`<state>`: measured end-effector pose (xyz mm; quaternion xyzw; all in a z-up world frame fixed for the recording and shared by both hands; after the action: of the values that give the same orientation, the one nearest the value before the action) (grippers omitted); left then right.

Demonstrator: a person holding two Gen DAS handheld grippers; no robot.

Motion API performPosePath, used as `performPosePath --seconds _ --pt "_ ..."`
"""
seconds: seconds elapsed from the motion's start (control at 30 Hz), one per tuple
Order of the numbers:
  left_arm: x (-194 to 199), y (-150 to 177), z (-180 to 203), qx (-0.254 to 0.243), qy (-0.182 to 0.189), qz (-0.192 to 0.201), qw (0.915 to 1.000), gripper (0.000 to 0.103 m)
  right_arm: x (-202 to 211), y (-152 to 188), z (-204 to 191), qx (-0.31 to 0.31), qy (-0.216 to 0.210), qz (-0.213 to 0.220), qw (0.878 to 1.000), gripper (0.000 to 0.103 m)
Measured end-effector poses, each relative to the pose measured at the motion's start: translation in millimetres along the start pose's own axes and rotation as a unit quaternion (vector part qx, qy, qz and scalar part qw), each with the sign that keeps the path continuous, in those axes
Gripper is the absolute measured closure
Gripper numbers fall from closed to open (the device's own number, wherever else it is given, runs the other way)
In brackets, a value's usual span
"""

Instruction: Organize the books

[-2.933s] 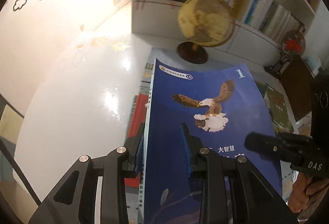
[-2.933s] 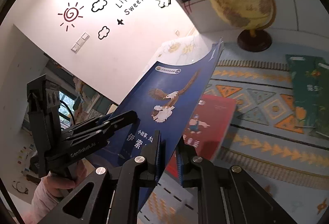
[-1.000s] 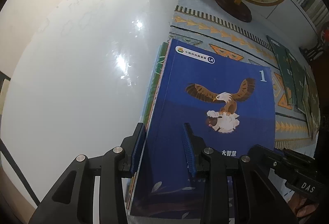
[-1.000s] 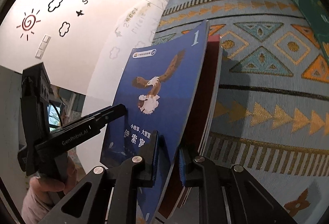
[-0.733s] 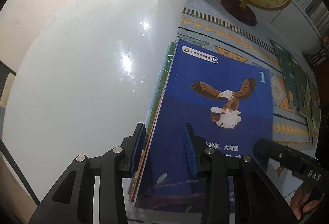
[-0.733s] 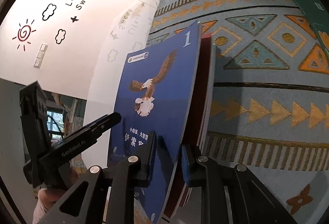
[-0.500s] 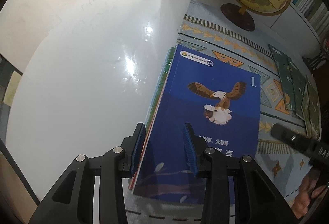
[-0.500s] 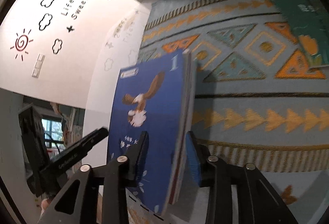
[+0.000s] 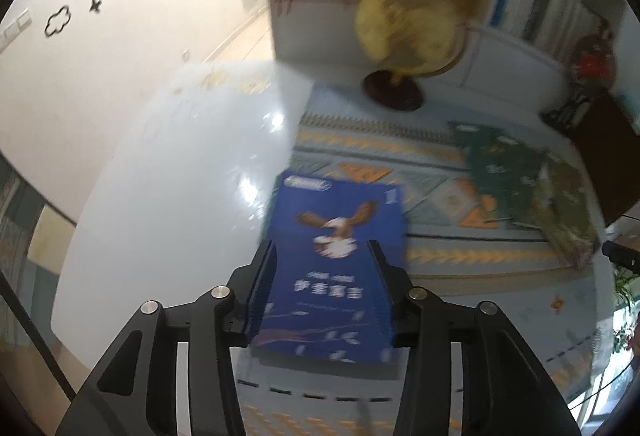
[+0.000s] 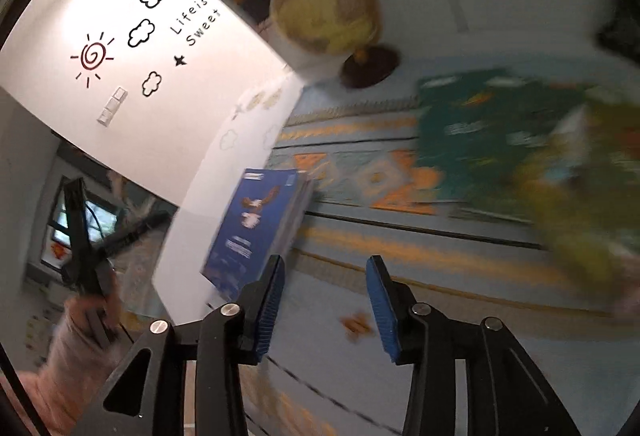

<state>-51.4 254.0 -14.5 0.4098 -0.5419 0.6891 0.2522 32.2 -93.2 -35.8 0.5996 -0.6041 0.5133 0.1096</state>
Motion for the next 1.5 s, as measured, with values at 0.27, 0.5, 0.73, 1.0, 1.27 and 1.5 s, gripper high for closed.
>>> performPosePath --seconds 0.27,0.5,0.73,1.0,1.27,1.5 --pt "13.2 -2.1 99.0 -0.025 0.091 0.012 0.9954 0.029 101.7 43.7 84.0 -0.078 0.072 0.075 0.992 0.052" --pt "-12.2 -3.6 199.8 -0.080 0.137 -0.013 0.9872 0.029 116.7 56.1 116.1 -0.108 0.079 0.080 0.988 0.052" --pt "-71.8 -35.3 261.8 -0.123 0.142 -0.029 0.9818 0.029 115.5 26.1 144.6 -0.126 0.082 0.080 0.985 0.052" --pt "-167.7 -62.2 311.9 -0.076 0.201 -0.087 0.9727 0.029 71.6 -42.4 214.7 -0.153 0.116 0.073 0.979 0.048" --pt "-237.1 -47.2 418.6 -0.121 0.260 -0.141 0.9474 0.029 18.4 -53.6 317.4 -0.225 0.182 0.065 0.955 0.048" --pt "-269.1 -22.5 462.0 -0.147 0.266 -0.179 0.9357 0.037 -10.5 -44.5 354.8 -0.232 0.211 0.030 0.949 0.047"
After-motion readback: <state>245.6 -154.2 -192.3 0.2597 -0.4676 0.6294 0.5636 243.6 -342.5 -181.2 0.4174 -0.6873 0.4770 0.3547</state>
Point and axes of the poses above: each gripper's, at about its wrist camera, not at the fingertips, and x roughly against the way its jaws point, z to its right, y to its underside, the point moved 8 cm from there along -x, roughly the way its jaws point, and after that the axes turned 4 degrees about y, right-handed, at the moved point
